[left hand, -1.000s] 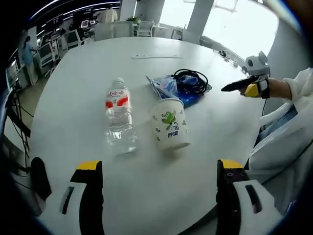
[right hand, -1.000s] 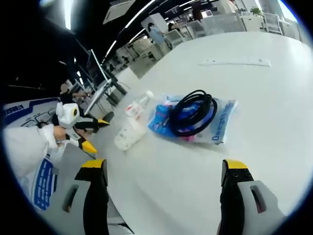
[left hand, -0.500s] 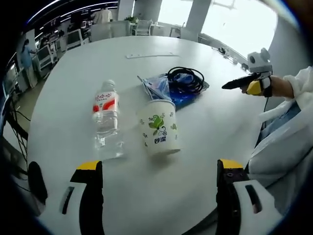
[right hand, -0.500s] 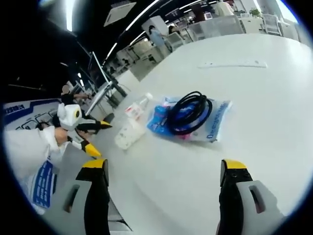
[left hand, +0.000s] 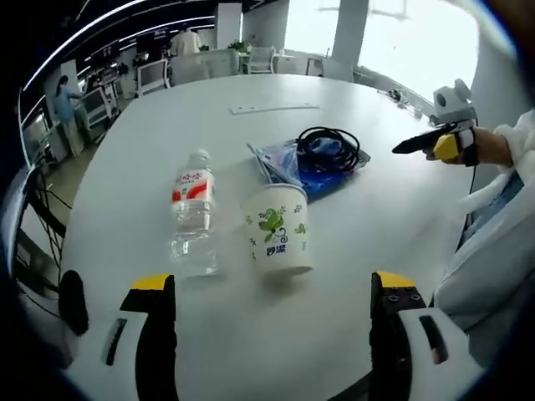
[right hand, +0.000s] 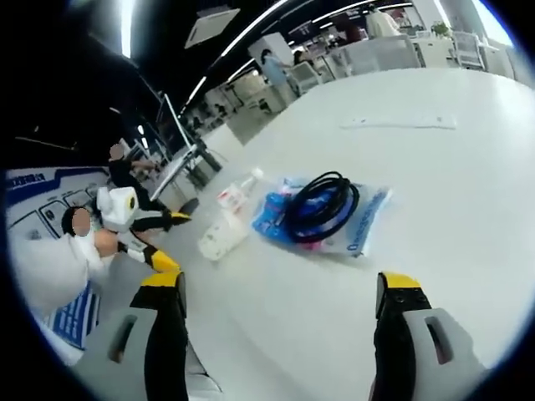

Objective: Arrange the tabletop items into an orderly group along one side of the table until the central work area is clear of visible clutter.

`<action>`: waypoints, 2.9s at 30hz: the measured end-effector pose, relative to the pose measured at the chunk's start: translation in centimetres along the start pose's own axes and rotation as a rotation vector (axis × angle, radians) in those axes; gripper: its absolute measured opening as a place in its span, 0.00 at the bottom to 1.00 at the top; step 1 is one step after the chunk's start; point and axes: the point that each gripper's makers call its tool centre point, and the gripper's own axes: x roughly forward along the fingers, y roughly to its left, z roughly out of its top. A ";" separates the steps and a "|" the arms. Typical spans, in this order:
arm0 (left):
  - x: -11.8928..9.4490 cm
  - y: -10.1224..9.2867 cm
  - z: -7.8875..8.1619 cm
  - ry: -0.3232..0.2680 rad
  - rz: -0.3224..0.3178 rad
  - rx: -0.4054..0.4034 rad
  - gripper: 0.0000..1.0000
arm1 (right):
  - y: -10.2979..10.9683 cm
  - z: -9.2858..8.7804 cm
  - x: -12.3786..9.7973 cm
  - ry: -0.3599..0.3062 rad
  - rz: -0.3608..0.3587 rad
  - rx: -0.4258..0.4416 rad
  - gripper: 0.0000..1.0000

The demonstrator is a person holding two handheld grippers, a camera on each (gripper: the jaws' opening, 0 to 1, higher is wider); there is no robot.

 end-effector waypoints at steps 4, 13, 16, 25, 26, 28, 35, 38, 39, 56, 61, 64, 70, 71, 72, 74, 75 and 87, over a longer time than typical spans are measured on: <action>-0.3 0.0 0.2 -0.035 0.037 -0.011 1.00 | -0.4 0.0 -0.3 0.006 -0.008 -0.032 0.93; -0.4 -0.4 -0.2 -0.106 0.091 -0.067 1.00 | -0.6 1.2 -0.3 -0.013 -0.002 -0.116 0.91; -0.4 -0.7 -0.6 -0.119 0.111 -0.073 1.00 | -0.2 1.7 -0.1 -0.025 0.014 -0.167 0.90; -0.1 -2.6 -1.4 -0.163 0.138 -0.108 1.00 | 1.1 4.3 0.3 0.029 0.066 -0.496 0.79; 0.0 -2.7 -1.5 -0.162 0.136 -0.116 1.00 | 1.3 4.8 0.4 0.042 0.084 -0.525 0.77; 0.2 -3.1 -1.7 -0.164 0.130 -0.137 0.99 | 1.6 6.0 0.4 0.061 0.112 -0.605 0.74; 0.5 -4.5 -1.7 -0.185 0.106 -0.147 0.99 | 2.2 7.6 1.3 0.145 0.181 -0.784 0.67; 0.5 -4.8 -1.8 -0.189 0.104 -0.144 0.99 | 2.5 6.4 2.0 0.214 0.215 -0.834 0.63; 0.5 -4.8 -1.9 -0.191 0.104 -0.144 0.99 | 2.3 6.0 2.3 0.236 0.213 -0.865 0.62; -2.3 -7.1 -1.1 -0.258 0.128 -0.001 1.00 | 1.2 1.9 7.1 0.435 0.245 -0.983 0.52; -3.7 -7.8 -2.2 -0.284 0.132 -0.009 1.00 | 0.4 1.3 8.5 0.474 0.229 -0.940 0.48; -4.5 -7.1 -2.8 -0.293 0.192 0.016 0.94 | -0.6 0.7 9.2 0.513 0.210 -0.941 0.46; -6.8 -6.5 0.3 -0.490 0.243 -0.002 0.91 | -1.6 0.4 9.7 0.543 0.186 -0.908 0.40; -6.8 -6.4 0.4 -0.490 0.248 -0.004 0.92 | -1.7 0.5 9.9 0.540 0.182 -0.905 0.38; -6.8 -6.4 0.3 -0.487 0.250 -0.005 0.91 | -1.7 0.6 9.9 0.541 0.177 -0.909 0.36; -6.6 -6.4 0.1 -0.463 0.250 -0.016 0.88 | -2.3 0.8 10.3 0.545 0.159 -0.956 0.28; -6.5 -6.4 0.0 -0.456 0.248 -0.018 0.87 | -2.6 0.8 10.4 0.547 0.151 -0.971 0.25; -6.0 -6.0 -1.0 -0.410 0.277 0.005 0.80 | -2.3 0.0 11.0 0.562 0.145 -0.961 0.05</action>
